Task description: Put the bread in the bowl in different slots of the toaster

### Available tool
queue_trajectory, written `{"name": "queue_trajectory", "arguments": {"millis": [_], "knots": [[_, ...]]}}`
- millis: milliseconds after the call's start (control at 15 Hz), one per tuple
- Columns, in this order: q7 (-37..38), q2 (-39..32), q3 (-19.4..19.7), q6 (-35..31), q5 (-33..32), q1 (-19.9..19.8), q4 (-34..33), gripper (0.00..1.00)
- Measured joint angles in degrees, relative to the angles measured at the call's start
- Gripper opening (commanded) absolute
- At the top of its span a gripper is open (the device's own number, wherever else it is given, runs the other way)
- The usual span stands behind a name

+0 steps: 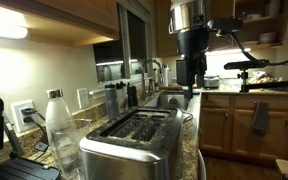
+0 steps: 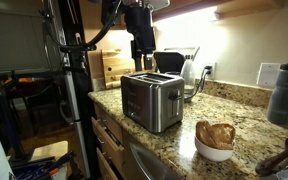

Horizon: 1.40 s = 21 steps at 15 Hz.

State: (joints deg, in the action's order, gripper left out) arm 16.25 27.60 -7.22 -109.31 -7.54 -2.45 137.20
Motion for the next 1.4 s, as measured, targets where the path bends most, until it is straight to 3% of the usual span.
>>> {"name": "queue_trajectory", "arguments": {"millis": [733,1400], "knots": [[22.57,-1.10,-0.70,-0.88,-4.45,-4.12,-0.34,1.00],[46.69,-8.30,0.01,-8.20,-10.28,-8.76,-1.49,1.00]]}}
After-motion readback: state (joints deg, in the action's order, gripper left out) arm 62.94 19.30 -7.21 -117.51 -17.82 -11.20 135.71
